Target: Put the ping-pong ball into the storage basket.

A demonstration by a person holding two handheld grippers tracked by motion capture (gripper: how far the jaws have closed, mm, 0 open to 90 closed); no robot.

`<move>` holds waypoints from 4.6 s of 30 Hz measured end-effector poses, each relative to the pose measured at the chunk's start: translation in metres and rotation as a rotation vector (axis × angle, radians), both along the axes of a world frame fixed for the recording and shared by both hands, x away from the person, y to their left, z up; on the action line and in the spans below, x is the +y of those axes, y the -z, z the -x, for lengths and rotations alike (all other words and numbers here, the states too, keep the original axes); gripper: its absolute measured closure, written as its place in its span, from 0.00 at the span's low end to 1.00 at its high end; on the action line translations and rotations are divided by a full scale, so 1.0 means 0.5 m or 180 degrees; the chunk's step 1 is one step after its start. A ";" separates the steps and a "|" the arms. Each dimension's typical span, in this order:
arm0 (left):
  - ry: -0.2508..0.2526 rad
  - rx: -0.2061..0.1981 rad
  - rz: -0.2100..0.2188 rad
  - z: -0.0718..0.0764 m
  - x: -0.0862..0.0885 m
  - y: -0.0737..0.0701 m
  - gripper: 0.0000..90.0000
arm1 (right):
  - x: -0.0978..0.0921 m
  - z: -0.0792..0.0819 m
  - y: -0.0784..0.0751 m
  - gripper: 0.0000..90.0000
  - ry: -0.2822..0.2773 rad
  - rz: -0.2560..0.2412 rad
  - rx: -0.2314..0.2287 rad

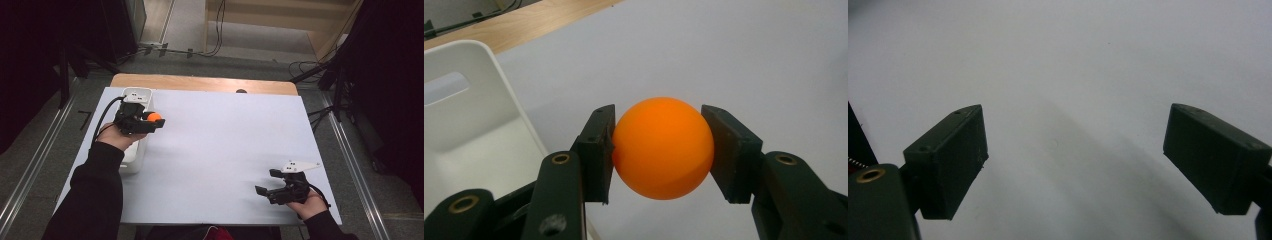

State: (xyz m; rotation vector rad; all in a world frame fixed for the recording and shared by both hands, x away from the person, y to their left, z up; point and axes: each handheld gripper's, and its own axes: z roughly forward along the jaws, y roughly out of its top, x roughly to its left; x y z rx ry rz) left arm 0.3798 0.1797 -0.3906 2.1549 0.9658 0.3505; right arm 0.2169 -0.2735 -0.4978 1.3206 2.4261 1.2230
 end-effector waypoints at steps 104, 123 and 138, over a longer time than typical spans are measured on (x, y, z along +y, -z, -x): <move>-0.0829 0.0190 -0.0015 -0.043 0.126 0.028 0.37 | 0.005 0.000 0.000 0.10 -0.0033 0.0053 -0.0008; -0.0553 0.0152 0.0295 -0.027 0.096 0.001 0.32 | 0.004 0.000 0.000 0.10 -0.0022 0.0047 -0.0008; -0.0294 0.0182 0.0261 -0.015 0.048 0.006 0.29 | 0.003 0.000 0.000 0.10 -0.0023 0.0050 -0.0009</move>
